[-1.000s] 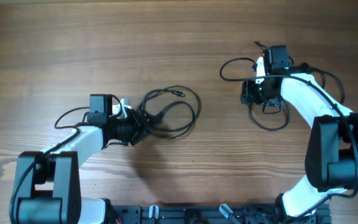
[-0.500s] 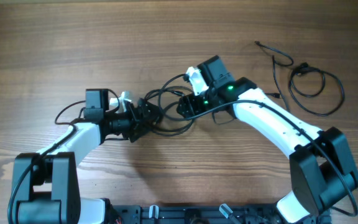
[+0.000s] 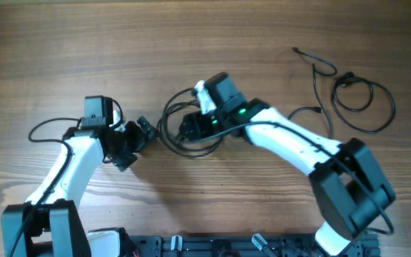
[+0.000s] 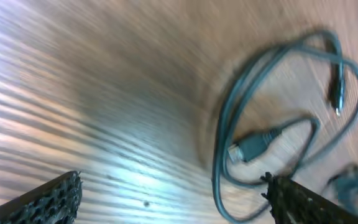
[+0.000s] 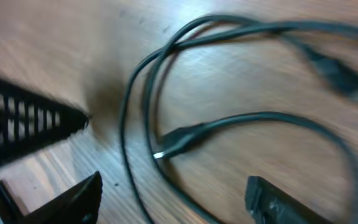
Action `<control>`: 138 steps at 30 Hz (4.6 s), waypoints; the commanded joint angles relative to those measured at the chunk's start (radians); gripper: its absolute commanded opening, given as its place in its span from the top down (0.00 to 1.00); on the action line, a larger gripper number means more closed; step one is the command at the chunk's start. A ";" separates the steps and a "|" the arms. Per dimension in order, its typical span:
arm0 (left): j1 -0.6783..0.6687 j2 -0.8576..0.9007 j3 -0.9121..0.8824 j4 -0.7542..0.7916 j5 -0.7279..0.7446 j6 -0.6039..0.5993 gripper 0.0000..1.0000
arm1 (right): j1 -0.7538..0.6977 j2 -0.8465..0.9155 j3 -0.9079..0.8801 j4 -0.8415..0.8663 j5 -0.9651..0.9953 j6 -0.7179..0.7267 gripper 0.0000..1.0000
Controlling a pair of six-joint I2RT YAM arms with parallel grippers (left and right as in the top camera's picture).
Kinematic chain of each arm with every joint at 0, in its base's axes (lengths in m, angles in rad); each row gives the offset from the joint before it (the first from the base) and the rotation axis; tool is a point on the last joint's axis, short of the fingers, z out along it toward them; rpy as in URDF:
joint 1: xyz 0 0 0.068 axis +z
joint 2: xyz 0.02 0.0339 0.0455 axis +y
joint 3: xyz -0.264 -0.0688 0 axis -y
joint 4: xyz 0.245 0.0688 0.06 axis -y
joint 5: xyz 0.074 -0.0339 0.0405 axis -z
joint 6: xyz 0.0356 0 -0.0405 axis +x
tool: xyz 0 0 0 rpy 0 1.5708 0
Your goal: Untangle cables
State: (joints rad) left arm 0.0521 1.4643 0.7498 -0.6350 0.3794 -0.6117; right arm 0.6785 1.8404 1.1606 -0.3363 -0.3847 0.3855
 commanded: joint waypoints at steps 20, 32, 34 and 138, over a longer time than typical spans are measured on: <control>0.203 -0.018 0.050 -0.129 -0.455 -0.108 0.00 | 0.195 0.151 0.012 0.115 0.450 -0.068 0.96; 0.203 -0.018 0.050 -0.129 -0.455 -0.108 0.00 | 0.030 -0.187 0.013 -0.195 0.773 -0.072 0.96; 0.203 -0.018 0.050 -0.129 -0.455 -0.108 0.00 | -0.041 -0.235 0.013 -0.246 0.821 -0.070 0.96; 0.203 -0.018 0.050 -0.129 -0.455 -0.108 0.00 | -0.502 -1.595 -0.269 -0.466 0.548 -0.071 0.00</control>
State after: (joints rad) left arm 0.2501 1.4601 0.7879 -0.7631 -0.0589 -0.7029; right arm 0.1795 0.3511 0.9726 -0.8154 0.1471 0.3126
